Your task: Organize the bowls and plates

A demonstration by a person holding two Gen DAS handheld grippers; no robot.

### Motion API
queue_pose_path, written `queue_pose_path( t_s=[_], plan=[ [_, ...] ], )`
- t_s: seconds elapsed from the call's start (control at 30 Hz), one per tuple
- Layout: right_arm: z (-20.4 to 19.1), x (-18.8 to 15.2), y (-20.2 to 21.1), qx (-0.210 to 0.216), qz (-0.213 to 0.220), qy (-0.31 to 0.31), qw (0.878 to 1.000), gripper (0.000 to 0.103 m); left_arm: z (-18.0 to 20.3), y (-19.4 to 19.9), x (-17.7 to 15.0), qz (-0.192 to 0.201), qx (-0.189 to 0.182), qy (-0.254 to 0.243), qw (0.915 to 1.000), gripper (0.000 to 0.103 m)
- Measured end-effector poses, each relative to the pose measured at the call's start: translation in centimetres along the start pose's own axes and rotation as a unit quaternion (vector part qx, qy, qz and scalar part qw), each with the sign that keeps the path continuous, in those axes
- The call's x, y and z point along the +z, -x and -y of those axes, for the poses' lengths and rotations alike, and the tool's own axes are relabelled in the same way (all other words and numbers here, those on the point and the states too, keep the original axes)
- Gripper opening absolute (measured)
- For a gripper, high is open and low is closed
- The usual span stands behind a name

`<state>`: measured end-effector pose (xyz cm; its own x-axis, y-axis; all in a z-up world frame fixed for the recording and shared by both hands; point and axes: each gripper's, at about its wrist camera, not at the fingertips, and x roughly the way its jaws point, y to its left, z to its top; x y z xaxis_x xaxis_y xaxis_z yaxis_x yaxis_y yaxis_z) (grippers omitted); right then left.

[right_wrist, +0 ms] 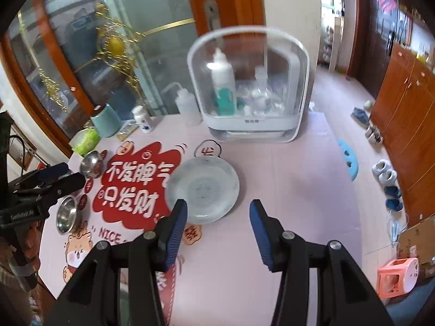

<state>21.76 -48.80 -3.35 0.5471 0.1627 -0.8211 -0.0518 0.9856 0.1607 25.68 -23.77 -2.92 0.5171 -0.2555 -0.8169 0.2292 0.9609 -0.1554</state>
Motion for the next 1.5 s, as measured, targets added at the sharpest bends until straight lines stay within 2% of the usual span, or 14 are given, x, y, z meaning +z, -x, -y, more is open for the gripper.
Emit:
queue_pose_path(
  t_s=[0.33, 0.47, 0.5, 0.6, 0.8, 0.93, 1.0, 1.07, 1.23, 1.33, 1.5],
  plan=[
    [4.5, 0.4, -12.6, 0.044, -0.077, -0.063, 0.994, 0.048, -2.1, -13.7, 0.6, -0.075, 0.026, 0.045, 0.9958, 0.088],
    [5.2, -0.4, -16.3, 0.059, -0.104, -0.081, 0.990, 0.048, -2.4, -17.6, 0.0, -0.102, 0.024, 0.052, 0.9931, 0.077],
    [5.3, -0.6, -17.1, 0.059, -0.110, -0.082, 0.989, 0.048, -2.3, -18.4, -0.2, -0.119, 0.026, 0.049, 0.9913, 0.076],
    [5.5, -1.1, -19.1, 0.056, -0.122, -0.084, 0.987, 0.048, -2.3, -20.9, -0.9, -0.134, 0.033, 0.046, 0.9893, 0.074],
    [5.9, -1.5, -21.0, 0.061, -0.130, -0.098, 0.985, 0.047, -2.6, -23.2, -1.7, -0.156, 0.033, 0.050, 0.9860, 0.063],
    [5.6, -1.4, -21.7, 0.061, -0.134, -0.090, 0.985, 0.037, -2.9, -24.1, -1.9, -0.164, 0.031, 0.055, 0.9844, 0.062],
    [5.3, -1.3, -22.0, 0.058, -0.136, -0.085, 0.985, 0.032, -2.8, -24.6, -2.0, -0.170, 0.023, 0.059, 0.9835, 0.057],
    [4.9, -1.3, -22.4, 0.056, -0.141, -0.080, 0.985, 0.022, -2.8, -25.1, -2.0, -0.176, 0.016, 0.061, 0.9823, 0.050],
    [4.5, -1.2, -23.1, 0.048, -0.145, -0.076, 0.985, 0.010, -2.2, -26.3, -2.4, -0.183, 0.015, 0.059, 0.9812, 0.036],
    [4.6, -1.3, -23.0, 0.046, -0.142, -0.075, 0.986, 0.008, -1.9, -26.6, -2.4, -0.181, 0.008, 0.069, 0.9810, 0.022],
    [4.6, -1.4, -22.9, 0.044, -0.139, -0.076, 0.986, 0.008, -3.0, -26.2, -2.4, -0.177, 0.007, 0.094, 0.9797, 0.014]
  ],
)
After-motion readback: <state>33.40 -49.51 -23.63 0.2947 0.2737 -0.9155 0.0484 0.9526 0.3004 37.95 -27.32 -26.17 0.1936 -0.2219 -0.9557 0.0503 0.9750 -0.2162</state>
